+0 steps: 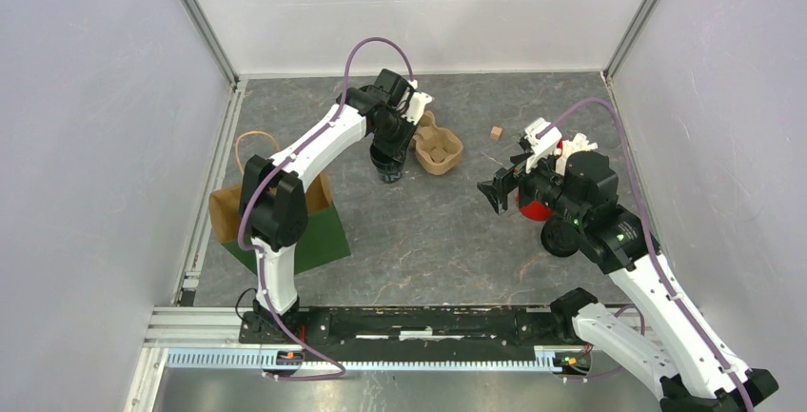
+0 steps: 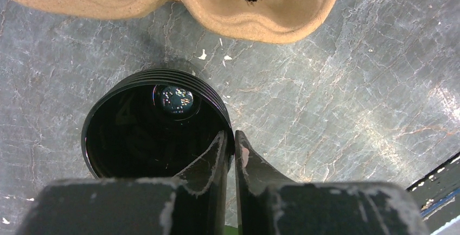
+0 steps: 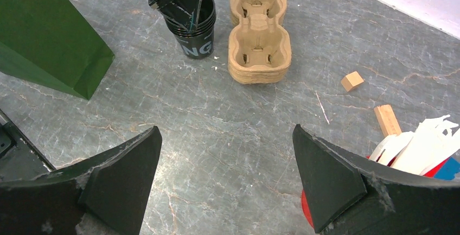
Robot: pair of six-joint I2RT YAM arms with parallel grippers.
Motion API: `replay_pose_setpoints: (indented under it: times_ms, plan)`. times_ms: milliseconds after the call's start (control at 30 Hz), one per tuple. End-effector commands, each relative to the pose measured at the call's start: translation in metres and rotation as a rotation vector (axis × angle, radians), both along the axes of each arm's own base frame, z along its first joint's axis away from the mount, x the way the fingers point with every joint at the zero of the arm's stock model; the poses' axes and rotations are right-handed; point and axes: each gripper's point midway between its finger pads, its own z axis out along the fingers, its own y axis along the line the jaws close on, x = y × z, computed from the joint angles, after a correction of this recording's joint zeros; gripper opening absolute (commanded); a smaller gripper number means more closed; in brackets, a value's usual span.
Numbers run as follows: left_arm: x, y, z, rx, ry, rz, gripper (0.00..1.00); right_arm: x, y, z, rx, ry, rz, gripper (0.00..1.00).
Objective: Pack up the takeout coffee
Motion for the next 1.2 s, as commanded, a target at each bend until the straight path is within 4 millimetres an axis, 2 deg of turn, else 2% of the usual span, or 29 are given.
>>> replay_pose_setpoints:
  times_ms: [0, 167, 433, 1167]
  plan:
    - [0.006, -0.009, 0.011, -0.036, -0.012, -0.04, 0.14, 0.003, -0.001, 0.004, -0.006, -0.023, -0.009, 0.98]
    - [0.003, -0.012, 0.012, -0.051, -0.003, -0.053, 0.02, 0.004, -0.001, 0.004, -0.006, -0.022, -0.012, 0.98]
    - [0.008, -0.011, 0.014, -0.04, -0.011, -0.037, 0.02, 0.004, -0.002, 0.003, -0.009, -0.02, -0.014, 0.98]
    - [0.017, -0.005, 0.047, -0.016, -0.097, 0.008, 0.02, 0.006, 0.001, -0.003, -0.011, -0.01, -0.007, 0.98]
